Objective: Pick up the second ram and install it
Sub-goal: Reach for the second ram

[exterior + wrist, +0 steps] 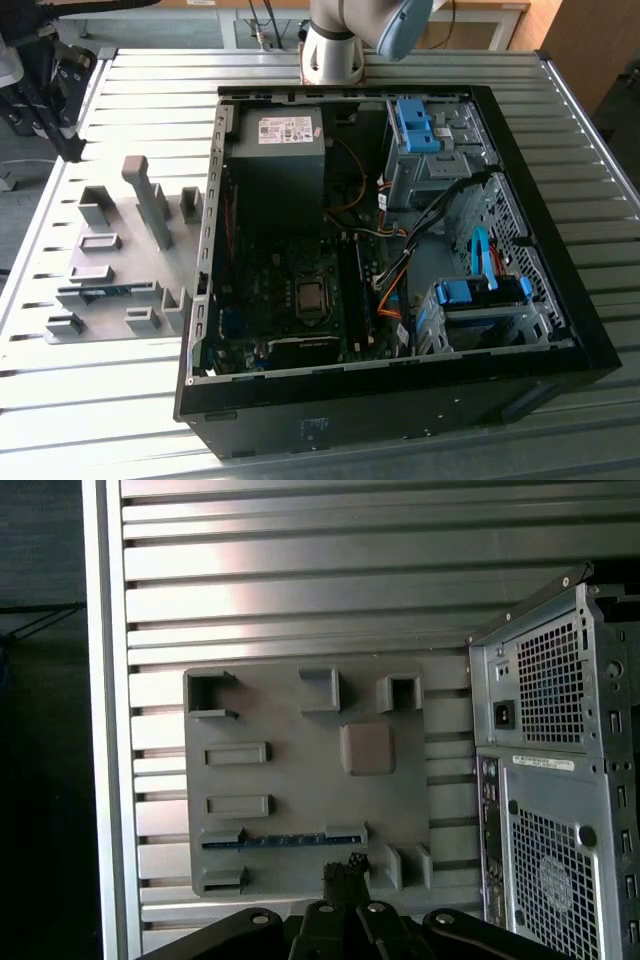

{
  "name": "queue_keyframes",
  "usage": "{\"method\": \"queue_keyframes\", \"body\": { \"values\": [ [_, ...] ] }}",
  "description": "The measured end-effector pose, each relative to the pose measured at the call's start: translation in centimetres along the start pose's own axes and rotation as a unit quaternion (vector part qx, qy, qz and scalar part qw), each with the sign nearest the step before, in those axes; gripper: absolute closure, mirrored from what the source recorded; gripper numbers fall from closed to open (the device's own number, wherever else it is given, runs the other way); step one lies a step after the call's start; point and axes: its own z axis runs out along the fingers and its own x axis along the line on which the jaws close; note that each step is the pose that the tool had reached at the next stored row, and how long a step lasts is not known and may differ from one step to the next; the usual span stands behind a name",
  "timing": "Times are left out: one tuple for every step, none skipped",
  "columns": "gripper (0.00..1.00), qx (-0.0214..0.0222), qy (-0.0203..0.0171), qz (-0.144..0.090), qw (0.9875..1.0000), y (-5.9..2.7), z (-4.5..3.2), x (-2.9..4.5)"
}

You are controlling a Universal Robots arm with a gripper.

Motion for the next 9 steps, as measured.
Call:
{"method": "queue_keyframes", "body": {
  "values": [
    [0.90, 0.0000, 0.0000, 0.000, 1.0000, -0.19, 0.01, 0.18],
    [0.90, -0.0001, 0.0000, 0.000, 1.0000, -0.39, 0.03, 0.35],
    [0.90, 0.0000, 0.0001, 0.000, 1.0000, -0.61, 0.03, 0.52],
    [0.90, 0.0000, 0.0002, 0.000, 1.0000, -0.84, 0.04, 0.68],
    [0.90, 0.0000, 0.0002, 0.000, 1.0000, -1.06, 0.05, 0.83],
    [0.90, 0.0000, 0.0002, 0.000, 1.0000, -1.27, 0.06, 0.99],
    [0.90, 0.0000, 0.0003, 0.000, 1.0000, -1.40, 0.07, 1.13],
    [0.90, -0.0001, 0.0002, 0.000, 1.0000, -1.43, 0.09, 1.16],
    [0.90, -0.0001, 0.0002, 0.000, 1.0000, -1.43, 0.08, 1.16]
  ]
}}
